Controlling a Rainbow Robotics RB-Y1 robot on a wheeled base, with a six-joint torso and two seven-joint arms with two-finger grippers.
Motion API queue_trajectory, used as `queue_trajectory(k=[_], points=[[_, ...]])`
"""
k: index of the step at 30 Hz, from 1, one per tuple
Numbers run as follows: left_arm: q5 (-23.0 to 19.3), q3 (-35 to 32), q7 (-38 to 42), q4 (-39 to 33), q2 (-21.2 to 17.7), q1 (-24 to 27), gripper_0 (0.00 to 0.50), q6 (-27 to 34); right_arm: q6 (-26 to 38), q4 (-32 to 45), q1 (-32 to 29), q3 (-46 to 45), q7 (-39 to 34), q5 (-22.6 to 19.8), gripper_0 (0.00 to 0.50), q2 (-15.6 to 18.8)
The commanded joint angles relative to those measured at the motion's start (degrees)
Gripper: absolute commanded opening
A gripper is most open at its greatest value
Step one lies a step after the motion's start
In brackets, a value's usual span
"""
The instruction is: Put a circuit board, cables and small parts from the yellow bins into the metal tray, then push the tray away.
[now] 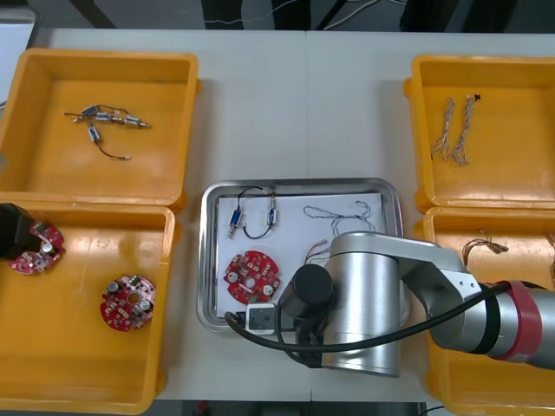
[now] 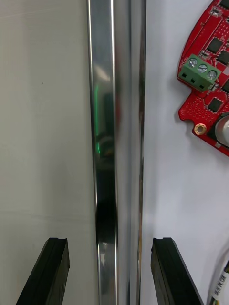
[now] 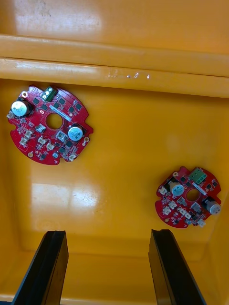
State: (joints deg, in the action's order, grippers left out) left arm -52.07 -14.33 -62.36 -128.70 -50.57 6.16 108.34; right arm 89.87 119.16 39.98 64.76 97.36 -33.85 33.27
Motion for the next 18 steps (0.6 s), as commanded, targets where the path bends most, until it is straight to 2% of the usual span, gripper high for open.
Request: queue_trajectory(k=[1,18], points=[[0.6,-1.8,-4.4,-1.6,-0.8,-1.1,0.500,-0.6,-0.9,0.1,0.3,1.8,-1.9,0.5,0.500,-1.5],[0.6,-1.8,-4.4,-1.6,-0.8,-1.1,0.500,-0.6,-1.0,0.1,3.4,4.5,-3.2,0.6,0.500,-1.1]])
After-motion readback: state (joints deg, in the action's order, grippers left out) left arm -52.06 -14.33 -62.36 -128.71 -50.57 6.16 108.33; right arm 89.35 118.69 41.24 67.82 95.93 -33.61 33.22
